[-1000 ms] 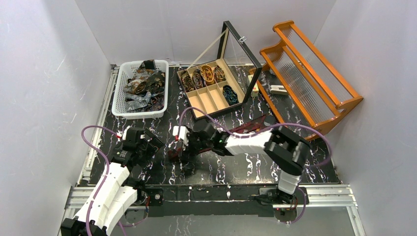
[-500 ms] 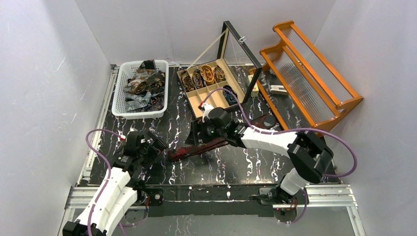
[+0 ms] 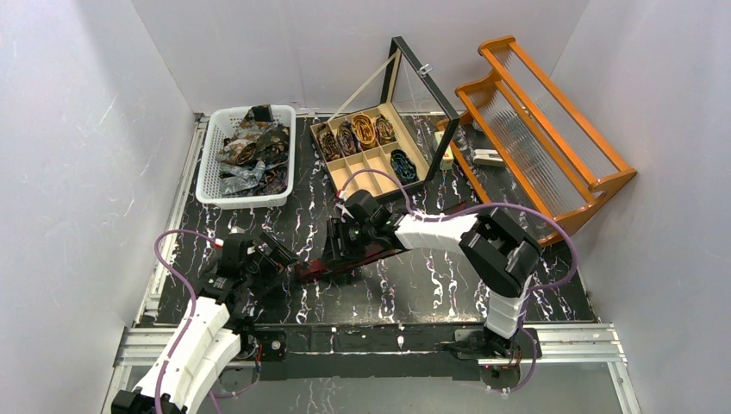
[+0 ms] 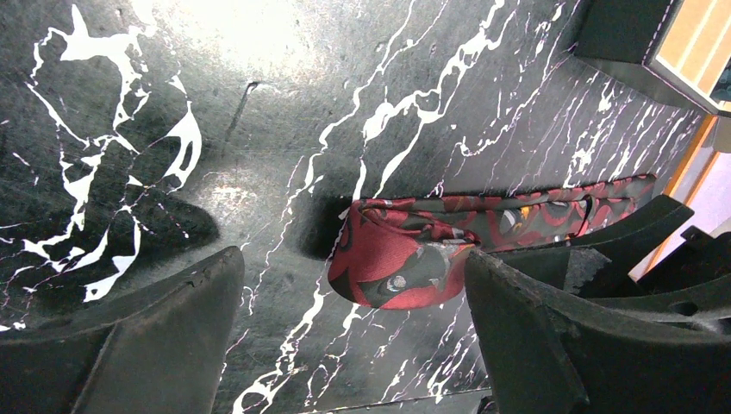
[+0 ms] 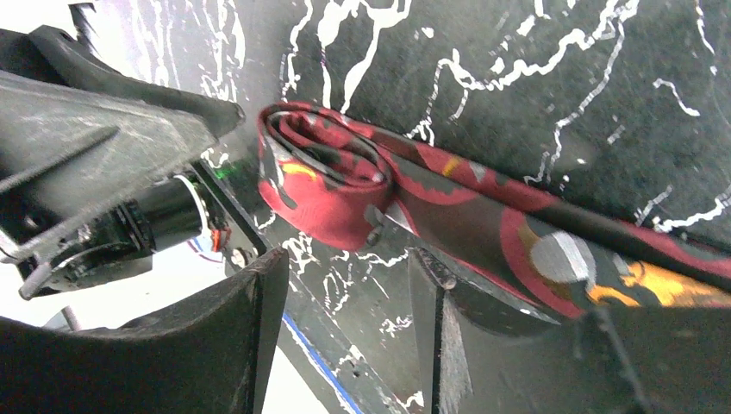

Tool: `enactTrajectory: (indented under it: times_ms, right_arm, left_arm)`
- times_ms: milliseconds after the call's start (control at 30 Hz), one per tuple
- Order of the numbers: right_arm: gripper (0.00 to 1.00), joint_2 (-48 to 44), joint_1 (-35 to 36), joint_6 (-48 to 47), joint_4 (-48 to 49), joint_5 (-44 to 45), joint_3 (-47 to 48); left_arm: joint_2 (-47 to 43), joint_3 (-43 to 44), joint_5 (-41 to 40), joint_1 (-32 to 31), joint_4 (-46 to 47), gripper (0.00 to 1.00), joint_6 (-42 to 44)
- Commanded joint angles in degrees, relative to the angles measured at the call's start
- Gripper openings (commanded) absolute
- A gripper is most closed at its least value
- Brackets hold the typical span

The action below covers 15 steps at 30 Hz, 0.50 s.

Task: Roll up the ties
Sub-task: Roll the tie at the center of the board.

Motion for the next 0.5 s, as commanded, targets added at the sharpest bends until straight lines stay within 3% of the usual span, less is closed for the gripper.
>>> enactTrajectory:
  times_ms: [0, 467]
  right_arm:
    - [0.60, 1.4, 0.1, 1.2, -1.7, -1.3, 3.9]
    - [0.46, 6.7, -0.2, 0.0, -6.5, -1.6, 7.7]
  left_arm:
    - [-0.1, -0.5, 1.2, 0.4, 0.2, 0.95, 0.1]
    - [-0.7, -1.2, 2.1, 0.4, 0.8, 0.90, -0.1]
